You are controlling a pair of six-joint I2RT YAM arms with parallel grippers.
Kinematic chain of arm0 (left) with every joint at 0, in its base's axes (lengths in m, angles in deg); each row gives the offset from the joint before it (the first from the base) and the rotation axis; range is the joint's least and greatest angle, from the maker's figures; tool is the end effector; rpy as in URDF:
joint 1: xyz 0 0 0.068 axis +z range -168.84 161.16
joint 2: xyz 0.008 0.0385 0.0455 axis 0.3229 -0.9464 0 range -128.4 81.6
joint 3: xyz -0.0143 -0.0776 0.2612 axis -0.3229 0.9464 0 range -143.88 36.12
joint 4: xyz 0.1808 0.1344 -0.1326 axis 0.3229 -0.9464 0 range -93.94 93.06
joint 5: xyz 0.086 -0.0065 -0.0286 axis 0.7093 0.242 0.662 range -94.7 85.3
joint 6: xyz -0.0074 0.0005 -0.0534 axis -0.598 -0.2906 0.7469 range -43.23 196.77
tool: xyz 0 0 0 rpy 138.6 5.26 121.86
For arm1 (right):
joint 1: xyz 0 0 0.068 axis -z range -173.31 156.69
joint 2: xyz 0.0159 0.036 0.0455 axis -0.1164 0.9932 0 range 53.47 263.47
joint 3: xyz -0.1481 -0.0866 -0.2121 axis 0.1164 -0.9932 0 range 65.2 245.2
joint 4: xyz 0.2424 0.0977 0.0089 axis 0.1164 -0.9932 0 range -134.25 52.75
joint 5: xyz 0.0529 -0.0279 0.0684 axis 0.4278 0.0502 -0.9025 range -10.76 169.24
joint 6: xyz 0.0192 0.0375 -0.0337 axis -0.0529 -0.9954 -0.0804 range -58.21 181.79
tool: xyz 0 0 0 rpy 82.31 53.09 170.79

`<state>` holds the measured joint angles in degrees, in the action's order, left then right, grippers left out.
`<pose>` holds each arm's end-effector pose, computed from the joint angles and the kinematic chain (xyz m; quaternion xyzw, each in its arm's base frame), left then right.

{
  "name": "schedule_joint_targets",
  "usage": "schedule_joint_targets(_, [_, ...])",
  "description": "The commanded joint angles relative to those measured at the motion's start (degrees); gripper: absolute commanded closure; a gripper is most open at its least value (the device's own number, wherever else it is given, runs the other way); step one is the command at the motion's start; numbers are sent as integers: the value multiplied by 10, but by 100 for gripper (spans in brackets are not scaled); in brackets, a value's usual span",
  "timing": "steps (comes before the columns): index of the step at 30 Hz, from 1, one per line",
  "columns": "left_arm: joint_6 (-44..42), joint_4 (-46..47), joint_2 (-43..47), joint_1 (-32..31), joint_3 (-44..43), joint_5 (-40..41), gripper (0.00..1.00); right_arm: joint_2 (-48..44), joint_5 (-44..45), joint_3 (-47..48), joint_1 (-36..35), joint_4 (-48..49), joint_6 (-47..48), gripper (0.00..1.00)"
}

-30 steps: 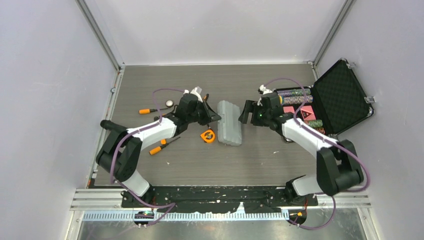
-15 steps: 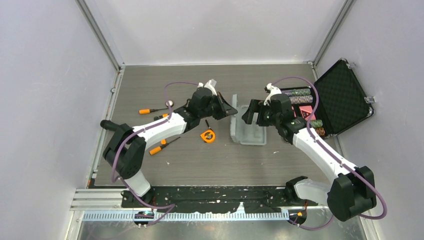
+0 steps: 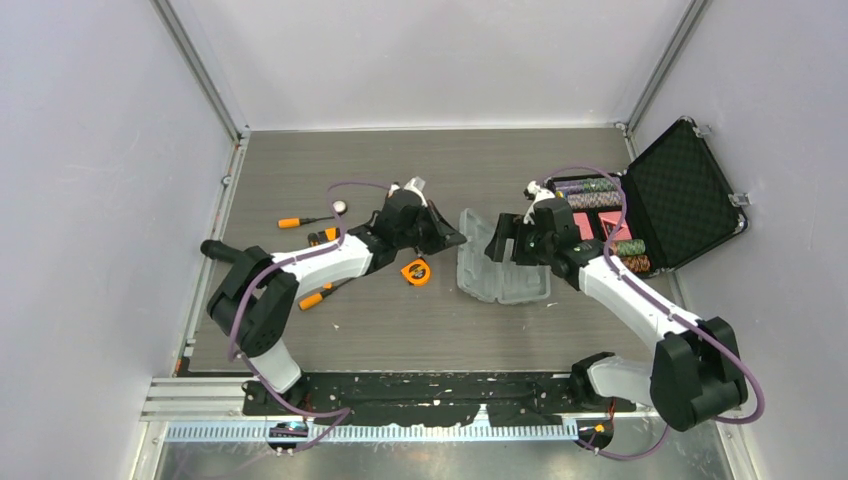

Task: Pack the tool kit
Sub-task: Open the toolbox at the center of the board.

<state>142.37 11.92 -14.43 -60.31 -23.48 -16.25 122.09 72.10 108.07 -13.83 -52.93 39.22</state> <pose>0.2776 -0.2550 0.2285 -0.1268 0.8430 -0.4658 0.2372 0.2349 0.0927 0.2346 -0.0093 0.9101 0.2035 0.3609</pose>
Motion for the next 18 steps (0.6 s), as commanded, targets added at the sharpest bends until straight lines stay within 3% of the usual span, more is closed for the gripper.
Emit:
schedule_joint_targets(1, [0,20,7,9,42,1,100,25,-2,-16,4,21,-8,13])
schedule_joint_targets(6, [-20,11,20,13,78,10,100,52,-8,-37,25,28,-19,13])
schedule_joint_targets(10, [-51,-32,30,17,88,30,92,53,-12,-55,42,35,-21,13])
schedule_joint_targets(14, [-75,-77,34,20,93,56,80,56,-21,-62,43,37,-20,13])
schedule_joint_targets(18, [-93,-86,42,21,100,66,56,65,-34,-66,43,43,-17,15])
